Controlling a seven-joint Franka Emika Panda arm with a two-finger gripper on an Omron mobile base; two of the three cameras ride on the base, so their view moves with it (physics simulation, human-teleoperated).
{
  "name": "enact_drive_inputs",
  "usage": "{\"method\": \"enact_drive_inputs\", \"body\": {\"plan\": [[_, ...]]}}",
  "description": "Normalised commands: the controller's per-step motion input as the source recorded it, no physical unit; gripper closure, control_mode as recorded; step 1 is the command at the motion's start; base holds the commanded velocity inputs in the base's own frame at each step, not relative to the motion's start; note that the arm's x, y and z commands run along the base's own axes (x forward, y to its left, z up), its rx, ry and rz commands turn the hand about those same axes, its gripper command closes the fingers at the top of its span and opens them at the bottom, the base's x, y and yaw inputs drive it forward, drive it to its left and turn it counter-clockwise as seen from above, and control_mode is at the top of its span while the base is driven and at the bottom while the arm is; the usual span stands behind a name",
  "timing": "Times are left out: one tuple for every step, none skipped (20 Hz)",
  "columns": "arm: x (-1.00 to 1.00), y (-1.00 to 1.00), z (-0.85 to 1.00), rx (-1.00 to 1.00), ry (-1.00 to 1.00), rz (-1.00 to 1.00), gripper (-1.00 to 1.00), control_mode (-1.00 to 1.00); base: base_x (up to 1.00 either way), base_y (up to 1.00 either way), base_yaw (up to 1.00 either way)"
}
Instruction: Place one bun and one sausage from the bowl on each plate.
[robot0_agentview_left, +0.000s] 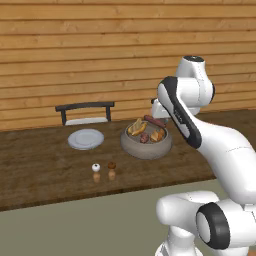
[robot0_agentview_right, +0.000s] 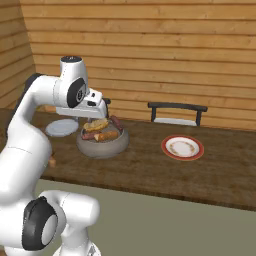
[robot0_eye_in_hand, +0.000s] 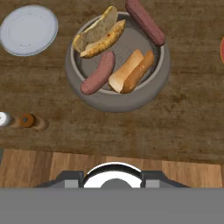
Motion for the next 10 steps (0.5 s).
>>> {"method": "enact_drive_inputs", "body": {"plan": [[-0.02,0.00,0.00,0.00,0.00,0.00,-1.00,-1.00,0.00,0.00,0.00],[-0.04,0.00,0.00,0.00,0.00,0.00,-1.00,-1.00,0.00,0.00,0.00],[0.00,-0.22,-0.01,0.00,0.00,0.00,-1.00,-1.00,0.00,0.00,0.00],[0.22,-0.51,-0.09,0.00,0.00,0.00,-1.00,-1.00,0.00,0.00,0.00],[0.46,-0.59,-0.09,0.00,0.01,0.00,-1.00,-1.00,0.00,0.00,0.00],[0.47,-0.70,-0.10,0.01,0.00,0.00,-1.00,-1.00,0.00,0.00,0.00],[0.52,-0.63,-0.11,0.00,0.00,0.00,-1.00,-1.00,0.00,0.00,0.00],[0.64,-0.54,-0.19,0.00,0.00,0.00,-1.00,-1.00,0.00,0.00,0.00],[0.71,-0.42,-0.21,0.00,0.00,0.04,-1.00,-1.00,0.00,0.00,0.00],[0.81,-0.25,-0.28,0.00,0.00,0.07,-1.00,-1.00,0.00,0.00,0.00]]}}
